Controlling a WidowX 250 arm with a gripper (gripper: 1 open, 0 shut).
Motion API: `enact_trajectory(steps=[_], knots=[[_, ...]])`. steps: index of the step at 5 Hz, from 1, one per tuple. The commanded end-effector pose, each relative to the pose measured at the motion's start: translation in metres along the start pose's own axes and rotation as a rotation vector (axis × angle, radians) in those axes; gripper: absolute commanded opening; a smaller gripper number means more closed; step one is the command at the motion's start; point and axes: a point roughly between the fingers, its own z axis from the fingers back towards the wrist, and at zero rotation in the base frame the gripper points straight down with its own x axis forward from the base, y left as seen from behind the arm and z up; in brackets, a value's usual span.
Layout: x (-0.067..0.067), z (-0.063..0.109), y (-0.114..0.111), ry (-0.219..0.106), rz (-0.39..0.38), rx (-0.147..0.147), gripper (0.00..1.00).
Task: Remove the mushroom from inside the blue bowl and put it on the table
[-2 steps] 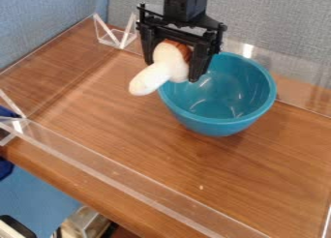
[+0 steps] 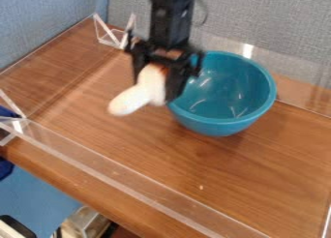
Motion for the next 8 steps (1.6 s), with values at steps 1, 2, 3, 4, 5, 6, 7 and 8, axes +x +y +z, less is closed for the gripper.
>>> enact_trajectory(steps=[1, 2, 3, 4, 5, 6, 7, 8], knots=[[-0.009, -0.005, 0.004, -0.035, 0.047, 0.007, 0.0], [-0.007, -0.033, 0.005, -0.004, 0.079, 0.003, 0.0], [-0.006, -0.056, 0.004, 0.026, 0.092, 0.005, 0.0], [-0.004, -0.071, -0.001, 0.044, 0.092, 0.006, 0.0], [-0.007, -0.076, -0.006, 0.053, 0.094, 0.006, 0.0], [-0.006, -0.078, -0.015, 0.058, 0.071, 0.015, 1.0], [-0.005, -0.076, -0.024, 0.053, 0.054, 0.026, 1.0], [-0.01, -0.077, -0.025, 0.04, 0.073, 0.026, 1.0]])
